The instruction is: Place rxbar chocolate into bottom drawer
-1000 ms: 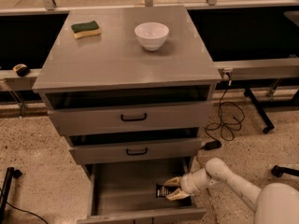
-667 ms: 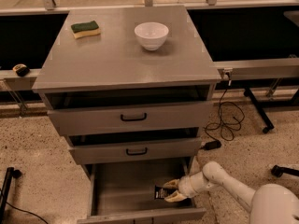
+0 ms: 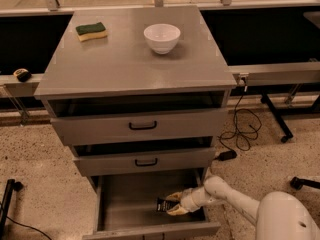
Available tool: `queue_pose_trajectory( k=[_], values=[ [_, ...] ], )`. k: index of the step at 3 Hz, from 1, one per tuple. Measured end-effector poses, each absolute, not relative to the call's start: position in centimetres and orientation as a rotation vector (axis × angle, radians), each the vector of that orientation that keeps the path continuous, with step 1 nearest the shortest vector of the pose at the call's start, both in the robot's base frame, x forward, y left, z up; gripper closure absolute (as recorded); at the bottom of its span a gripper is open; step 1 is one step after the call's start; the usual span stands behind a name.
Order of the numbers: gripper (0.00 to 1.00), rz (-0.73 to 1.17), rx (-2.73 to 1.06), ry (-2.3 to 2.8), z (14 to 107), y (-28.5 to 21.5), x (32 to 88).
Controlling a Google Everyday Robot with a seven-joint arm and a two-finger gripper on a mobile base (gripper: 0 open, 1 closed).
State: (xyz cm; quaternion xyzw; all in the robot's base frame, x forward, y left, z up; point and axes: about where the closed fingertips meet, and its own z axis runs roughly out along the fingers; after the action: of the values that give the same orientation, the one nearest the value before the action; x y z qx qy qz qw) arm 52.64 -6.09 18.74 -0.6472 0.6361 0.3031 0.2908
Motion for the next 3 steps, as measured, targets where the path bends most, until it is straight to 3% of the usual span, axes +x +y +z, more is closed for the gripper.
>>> queue_pose_trajectory(
  k=[3],
  values=[
    [0.0, 0.808, -1.726, 1.696, 18.74, -6.08, 52.63]
  ],
)
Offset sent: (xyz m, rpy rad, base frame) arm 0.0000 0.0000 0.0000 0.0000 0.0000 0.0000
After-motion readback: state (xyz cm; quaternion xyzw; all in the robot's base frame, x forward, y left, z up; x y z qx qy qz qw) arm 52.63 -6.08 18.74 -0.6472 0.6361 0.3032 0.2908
